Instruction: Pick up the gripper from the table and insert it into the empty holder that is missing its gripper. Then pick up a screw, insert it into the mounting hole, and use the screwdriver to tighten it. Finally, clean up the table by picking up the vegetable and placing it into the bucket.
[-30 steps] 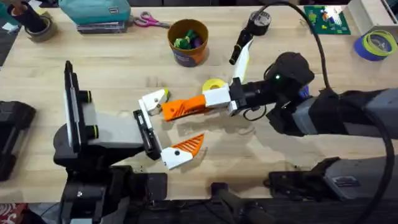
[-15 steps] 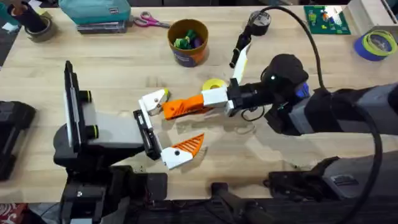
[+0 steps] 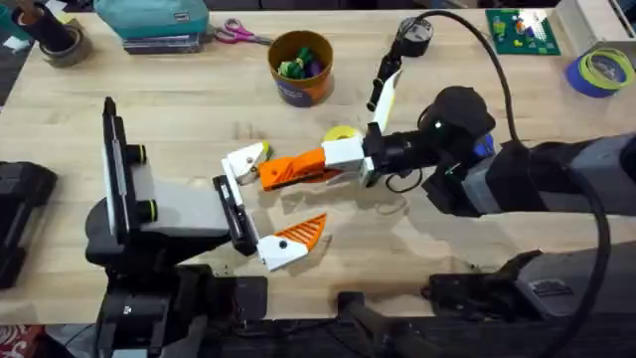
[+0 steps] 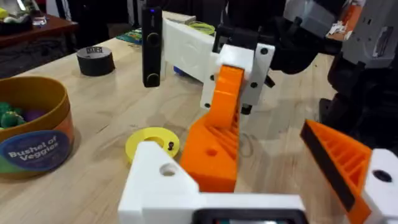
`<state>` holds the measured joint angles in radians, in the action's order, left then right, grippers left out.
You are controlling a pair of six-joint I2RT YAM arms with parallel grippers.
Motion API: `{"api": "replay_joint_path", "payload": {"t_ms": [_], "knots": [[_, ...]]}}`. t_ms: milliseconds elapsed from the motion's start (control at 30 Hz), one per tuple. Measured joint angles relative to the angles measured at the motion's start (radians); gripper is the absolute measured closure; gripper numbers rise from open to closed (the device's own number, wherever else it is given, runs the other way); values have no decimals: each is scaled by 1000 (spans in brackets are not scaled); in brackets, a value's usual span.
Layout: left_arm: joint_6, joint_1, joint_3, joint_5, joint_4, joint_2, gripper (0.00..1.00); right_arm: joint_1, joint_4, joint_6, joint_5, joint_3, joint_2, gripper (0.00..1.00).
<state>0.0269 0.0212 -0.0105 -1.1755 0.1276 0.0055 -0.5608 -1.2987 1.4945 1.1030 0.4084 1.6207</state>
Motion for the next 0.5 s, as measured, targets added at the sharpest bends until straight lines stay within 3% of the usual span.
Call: {"api": "replay_joint_path", "payload": {"t_ms": [500], "knots": [[0,0,0,0,0,0,15,-10,-13,2,-4,0,0,993]]}}
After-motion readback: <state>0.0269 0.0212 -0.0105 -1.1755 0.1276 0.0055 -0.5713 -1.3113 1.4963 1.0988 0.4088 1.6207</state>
